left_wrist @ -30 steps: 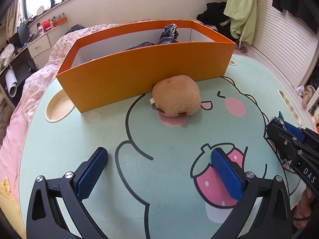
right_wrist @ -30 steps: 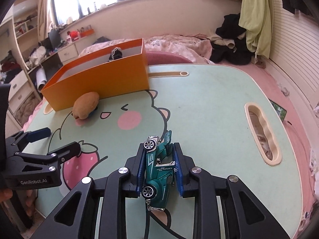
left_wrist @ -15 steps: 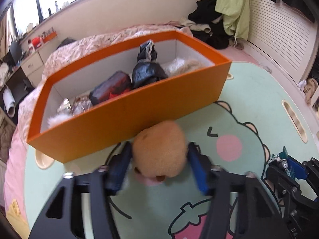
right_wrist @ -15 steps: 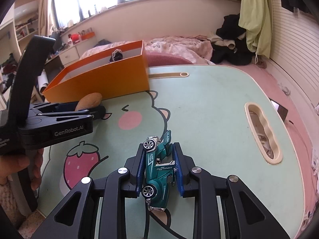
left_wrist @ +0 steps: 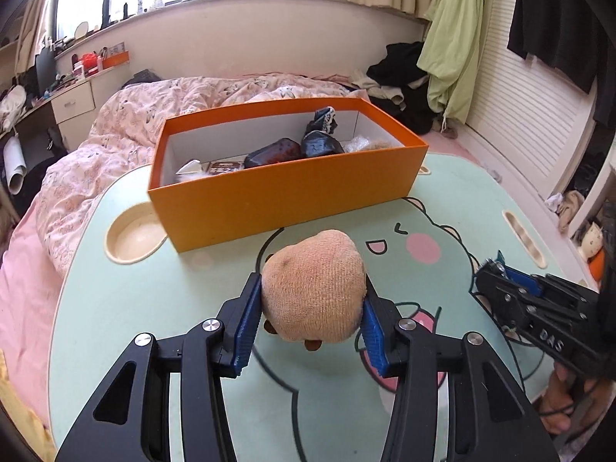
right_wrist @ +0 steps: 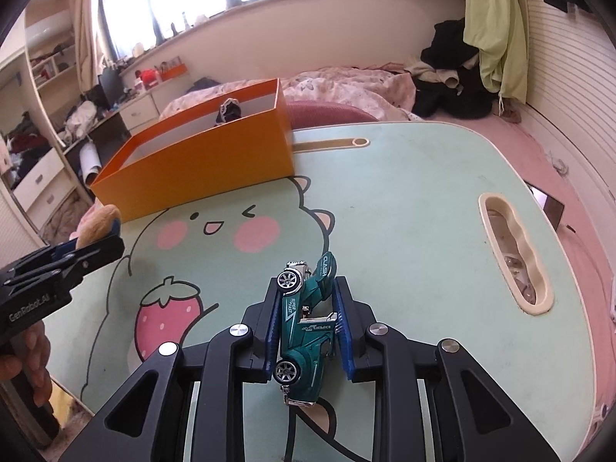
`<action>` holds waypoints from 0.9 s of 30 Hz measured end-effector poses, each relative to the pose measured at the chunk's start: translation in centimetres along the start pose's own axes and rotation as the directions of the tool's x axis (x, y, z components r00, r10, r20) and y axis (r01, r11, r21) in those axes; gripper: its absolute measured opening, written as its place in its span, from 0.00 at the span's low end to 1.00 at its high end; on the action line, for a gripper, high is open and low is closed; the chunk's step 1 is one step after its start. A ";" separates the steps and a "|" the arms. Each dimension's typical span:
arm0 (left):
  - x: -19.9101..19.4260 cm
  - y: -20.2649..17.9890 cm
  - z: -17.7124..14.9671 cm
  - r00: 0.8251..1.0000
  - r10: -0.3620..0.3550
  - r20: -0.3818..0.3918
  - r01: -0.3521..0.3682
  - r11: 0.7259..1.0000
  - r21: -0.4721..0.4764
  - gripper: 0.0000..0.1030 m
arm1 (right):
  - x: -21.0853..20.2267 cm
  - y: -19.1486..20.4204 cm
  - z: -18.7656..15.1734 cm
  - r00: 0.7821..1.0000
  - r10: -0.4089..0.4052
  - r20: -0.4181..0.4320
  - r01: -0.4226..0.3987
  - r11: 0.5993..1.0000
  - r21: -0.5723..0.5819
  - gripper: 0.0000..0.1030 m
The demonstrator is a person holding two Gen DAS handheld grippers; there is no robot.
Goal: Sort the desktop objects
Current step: 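Lower the plush and the car into the orange box, open both grippers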
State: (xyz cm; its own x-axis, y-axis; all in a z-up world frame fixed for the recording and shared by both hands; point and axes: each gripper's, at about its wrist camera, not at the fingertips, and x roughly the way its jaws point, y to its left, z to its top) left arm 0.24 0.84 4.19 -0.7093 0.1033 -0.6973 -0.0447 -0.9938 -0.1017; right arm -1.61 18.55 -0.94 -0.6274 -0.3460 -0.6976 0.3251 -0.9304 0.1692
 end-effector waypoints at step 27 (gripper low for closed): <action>7.7 5.1 10.7 0.985 0.175 -0.004 -0.174 0.981 -0.086 0.49 | 7.5 6.1 16.5 0.994 0.108 0.010 -0.108 0.994 -0.017 0.42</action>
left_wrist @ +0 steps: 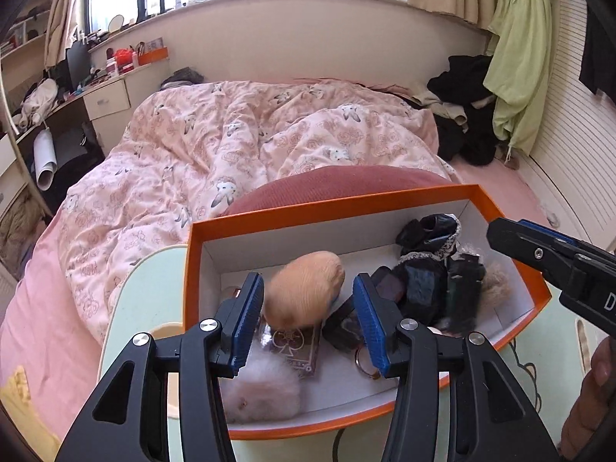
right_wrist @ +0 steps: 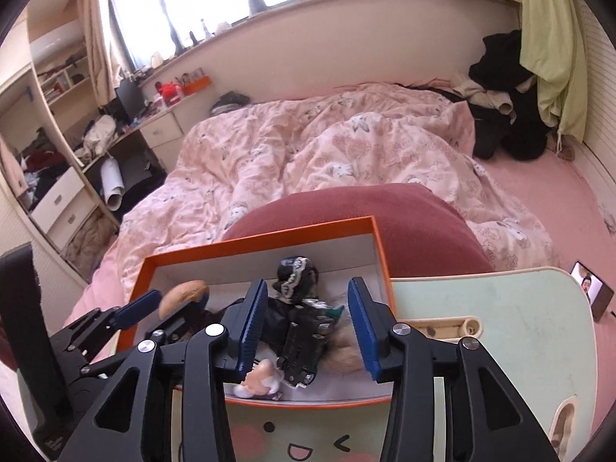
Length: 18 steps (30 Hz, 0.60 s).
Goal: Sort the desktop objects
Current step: 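Lower the plush and the car into the orange box, open both grippers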
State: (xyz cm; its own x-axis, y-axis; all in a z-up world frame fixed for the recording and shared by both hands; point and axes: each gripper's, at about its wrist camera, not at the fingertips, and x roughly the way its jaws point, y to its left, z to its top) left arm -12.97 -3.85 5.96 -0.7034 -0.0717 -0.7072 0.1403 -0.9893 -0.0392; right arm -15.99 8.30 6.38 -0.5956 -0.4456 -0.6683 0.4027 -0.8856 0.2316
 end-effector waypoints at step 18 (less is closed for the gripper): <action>-8.1 -3.1 -8.5 0.993 -0.079 0.091 0.074 0.996 0.053 0.73 | -5.6 0.1 -9.5 0.989 -0.146 0.029 0.149 0.978 -0.150 0.51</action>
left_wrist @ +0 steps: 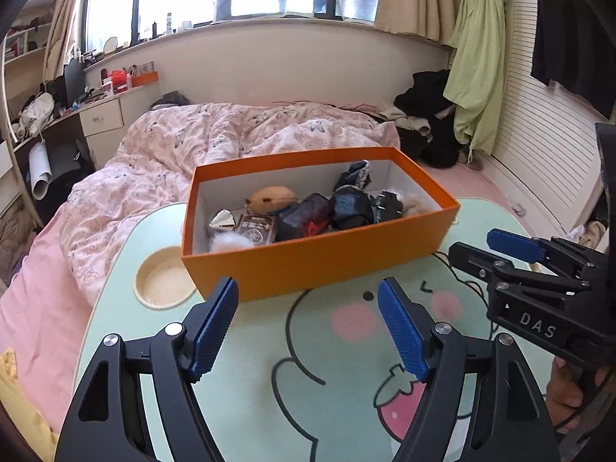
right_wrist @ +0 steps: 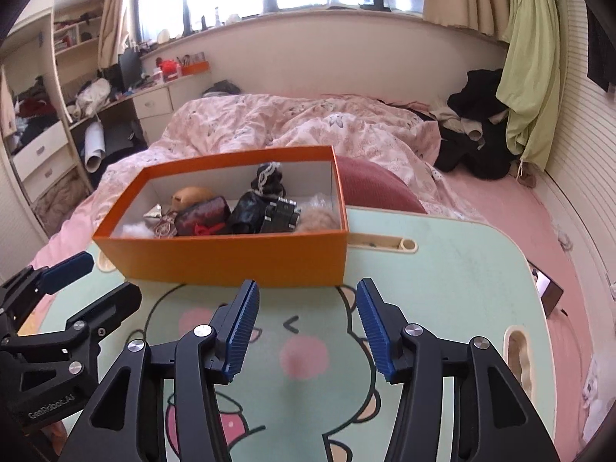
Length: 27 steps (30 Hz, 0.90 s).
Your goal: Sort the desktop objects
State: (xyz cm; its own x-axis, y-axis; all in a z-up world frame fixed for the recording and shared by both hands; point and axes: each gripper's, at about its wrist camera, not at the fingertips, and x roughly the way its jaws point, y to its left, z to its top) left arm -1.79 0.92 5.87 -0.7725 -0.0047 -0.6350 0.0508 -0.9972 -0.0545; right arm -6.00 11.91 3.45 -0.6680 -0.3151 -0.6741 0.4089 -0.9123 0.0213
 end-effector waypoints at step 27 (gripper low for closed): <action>3.5 -1.3 -5.0 0.977 0.038 -0.208 -0.037 0.999 0.013 1.00 | 0.4 -1.6 -7.6 0.981 -0.116 -0.157 0.128 0.989 0.072 1.00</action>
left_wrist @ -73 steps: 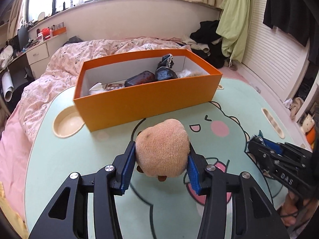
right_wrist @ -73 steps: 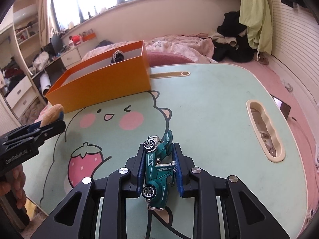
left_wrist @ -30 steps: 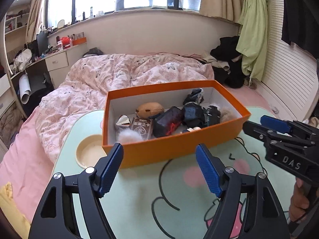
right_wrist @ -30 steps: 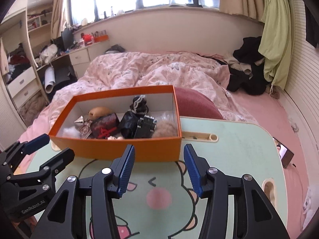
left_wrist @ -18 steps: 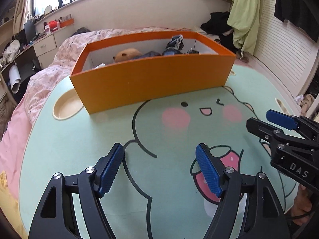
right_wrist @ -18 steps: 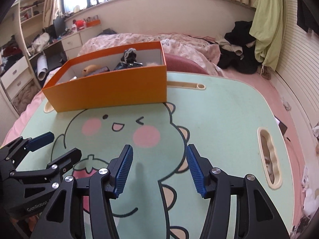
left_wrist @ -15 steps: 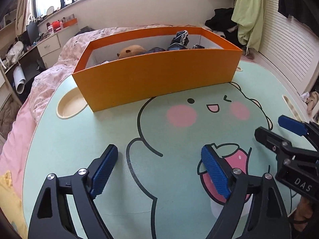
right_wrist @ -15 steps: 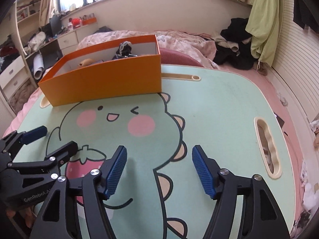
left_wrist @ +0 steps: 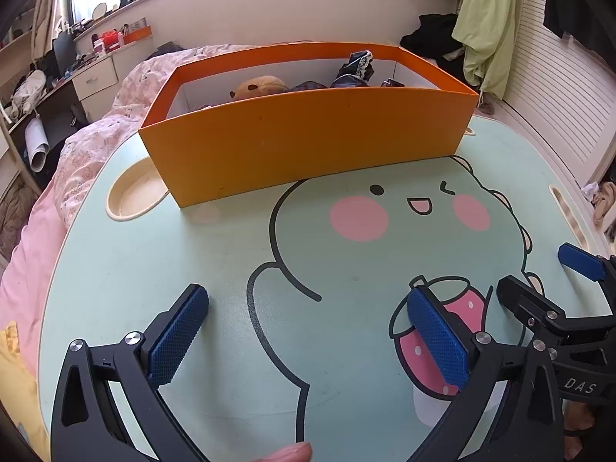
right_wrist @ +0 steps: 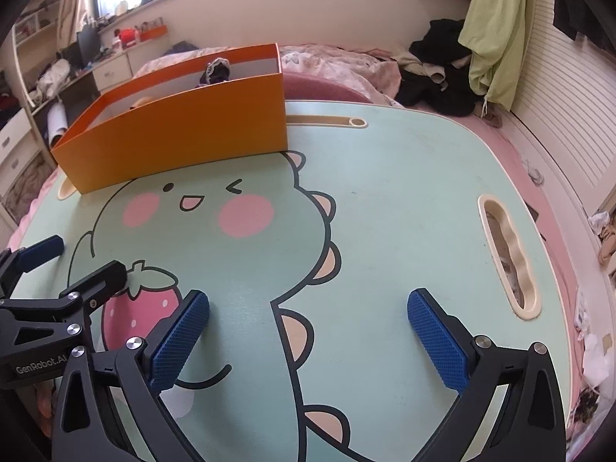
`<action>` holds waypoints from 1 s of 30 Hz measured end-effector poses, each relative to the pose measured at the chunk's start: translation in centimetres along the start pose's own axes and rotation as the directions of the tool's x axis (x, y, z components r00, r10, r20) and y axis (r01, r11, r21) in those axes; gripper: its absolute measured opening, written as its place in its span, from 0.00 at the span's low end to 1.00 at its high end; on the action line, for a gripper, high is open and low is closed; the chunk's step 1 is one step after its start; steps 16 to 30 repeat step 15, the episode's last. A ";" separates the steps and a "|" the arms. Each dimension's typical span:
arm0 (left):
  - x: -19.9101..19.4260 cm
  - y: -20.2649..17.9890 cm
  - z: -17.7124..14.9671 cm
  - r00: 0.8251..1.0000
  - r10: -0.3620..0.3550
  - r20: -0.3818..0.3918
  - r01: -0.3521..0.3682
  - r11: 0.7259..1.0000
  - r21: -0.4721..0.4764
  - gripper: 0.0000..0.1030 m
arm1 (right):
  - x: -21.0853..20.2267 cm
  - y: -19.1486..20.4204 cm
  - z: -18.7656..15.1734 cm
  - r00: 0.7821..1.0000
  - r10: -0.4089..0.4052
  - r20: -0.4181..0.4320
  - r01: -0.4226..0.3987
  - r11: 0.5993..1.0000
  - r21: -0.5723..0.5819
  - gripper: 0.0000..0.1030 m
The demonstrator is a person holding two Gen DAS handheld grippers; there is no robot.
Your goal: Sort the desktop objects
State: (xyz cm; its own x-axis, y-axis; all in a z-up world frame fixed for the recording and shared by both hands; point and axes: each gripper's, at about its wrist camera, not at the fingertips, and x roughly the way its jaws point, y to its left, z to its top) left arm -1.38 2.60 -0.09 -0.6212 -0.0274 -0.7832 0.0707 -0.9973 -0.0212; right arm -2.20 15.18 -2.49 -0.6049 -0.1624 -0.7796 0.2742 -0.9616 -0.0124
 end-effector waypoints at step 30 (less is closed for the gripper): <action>0.1 0.2 0.1 1.000 -0.001 -0.003 0.001 1.000 0.000 1.00 | -0.1 0.3 0.1 1.000 -0.001 0.001 0.001 1.000 -0.003 1.00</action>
